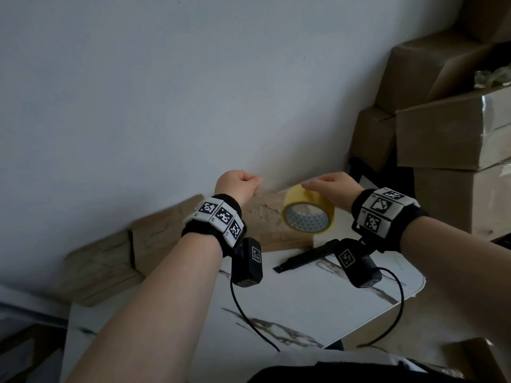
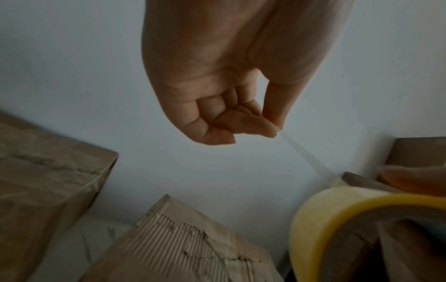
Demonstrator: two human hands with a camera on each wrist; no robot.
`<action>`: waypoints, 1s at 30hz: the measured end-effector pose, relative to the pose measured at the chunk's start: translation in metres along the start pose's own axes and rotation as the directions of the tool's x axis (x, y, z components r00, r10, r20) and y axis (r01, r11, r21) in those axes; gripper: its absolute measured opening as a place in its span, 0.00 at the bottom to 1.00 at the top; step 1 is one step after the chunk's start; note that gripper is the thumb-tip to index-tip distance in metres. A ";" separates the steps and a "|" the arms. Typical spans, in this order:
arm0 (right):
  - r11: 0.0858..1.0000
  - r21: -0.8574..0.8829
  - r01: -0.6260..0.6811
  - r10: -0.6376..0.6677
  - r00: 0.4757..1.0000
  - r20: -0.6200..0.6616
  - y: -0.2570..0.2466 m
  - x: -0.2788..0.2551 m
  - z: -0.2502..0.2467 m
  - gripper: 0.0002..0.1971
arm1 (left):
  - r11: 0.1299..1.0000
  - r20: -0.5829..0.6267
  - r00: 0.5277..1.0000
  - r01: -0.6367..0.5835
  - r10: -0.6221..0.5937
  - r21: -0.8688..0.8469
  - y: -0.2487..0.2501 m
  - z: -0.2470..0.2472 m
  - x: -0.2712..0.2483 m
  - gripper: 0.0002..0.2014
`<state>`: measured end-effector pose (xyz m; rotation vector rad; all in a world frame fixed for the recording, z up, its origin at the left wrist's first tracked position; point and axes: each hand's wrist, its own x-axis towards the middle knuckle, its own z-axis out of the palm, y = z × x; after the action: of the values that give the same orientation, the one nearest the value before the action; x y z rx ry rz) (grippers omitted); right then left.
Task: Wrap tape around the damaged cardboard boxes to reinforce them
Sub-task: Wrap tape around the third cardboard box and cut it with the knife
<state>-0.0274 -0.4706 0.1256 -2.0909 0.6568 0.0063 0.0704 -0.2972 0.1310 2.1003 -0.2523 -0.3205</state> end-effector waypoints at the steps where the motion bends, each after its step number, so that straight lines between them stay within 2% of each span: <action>1: 0.999 0.034 -0.002 0.002 1.000 -0.001 -0.001 0.000 -0.001 0.19 | 1.000 -0.005 1.000 0.015 -0.015 -0.003 -0.003 -0.001 0.001 0.13; 3: 1.000 0.000 0.016 -0.016 1.000 0.018 -0.001 0.003 -0.002 0.15 | 0.999 -0.002 0.999 0.042 -0.042 0.004 -0.009 0.000 0.002 0.13; 5: 0.991 -0.124 0.043 -0.036 0.998 0.054 -0.001 0.008 -0.001 0.14 | 0.997 0.000 0.998 0.067 -0.067 0.026 -0.016 0.005 0.004 0.14; 9: 0.919 -0.393 0.034 -0.035 0.999 0.005 0.001 0.013 -0.003 0.24 | 0.990 -0.036 0.990 0.139 -0.139 0.009 -0.026 0.005 0.012 0.13; 11: 0.898 -0.440 0.005 -0.009 1.000 -0.006 0.006 0.015 -0.005 0.27 | 0.990 -0.026 0.990 0.141 -0.140 0.020 -0.028 0.005 0.016 0.14; 16: 0.965 -0.260 -0.043 0.043 0.999 -0.004 0.017 0.023 -0.008 0.30 | 0.983 0.001 0.984 0.177 -0.177 0.041 -0.039 0.007 0.025 0.14; 20: 0.994 -0.078 -0.073 0.076 0.996 0.039 0.021 0.032 -0.014 0.25 | 0.974 -0.057 0.976 0.214 -0.210 0.076 -0.050 0.006 0.030 0.13; 22: 0.997 -0.049 -0.063 0.066 0.996 0.059 0.023 0.038 -0.013 0.23 | 0.968 -0.074 0.972 0.231 -0.225 0.096 -0.053 0.008 0.033 0.12; 24: 0.988 -0.149 -0.042 0.053 0.996 0.069 0.024 0.042 -0.014 0.18 | 0.961 -0.080 0.972 0.232 -0.222 0.151 -0.054 0.009 0.035 0.09; 25: 0.972 -0.231 -0.028 0.046 0.996 0.071 0.025 0.044 -0.015 0.19 | 0.957 -0.090 0.972 0.230 -0.217 0.179 -0.055 0.009 0.035 0.09; 28: 0.873 -0.487 0.001 0.031 0.998 0.058 0.028 0.050 -0.020 0.26 | 0.947 -0.107 0.970 0.236 -0.217 0.219 -0.059 0.008 0.039 0.11; 30: 0.840 -0.543 -0.007 0.044 0.998 0.055 0.031 0.056 -0.019 0.34 | 0.940 -0.107 0.970 0.238 -0.218 0.245 -0.059 0.009 0.041 0.12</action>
<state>0.0015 -0.5244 0.0990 -2.6149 0.6997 0.3110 0.1091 -0.2861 0.0710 2.3988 -0.0007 -0.3567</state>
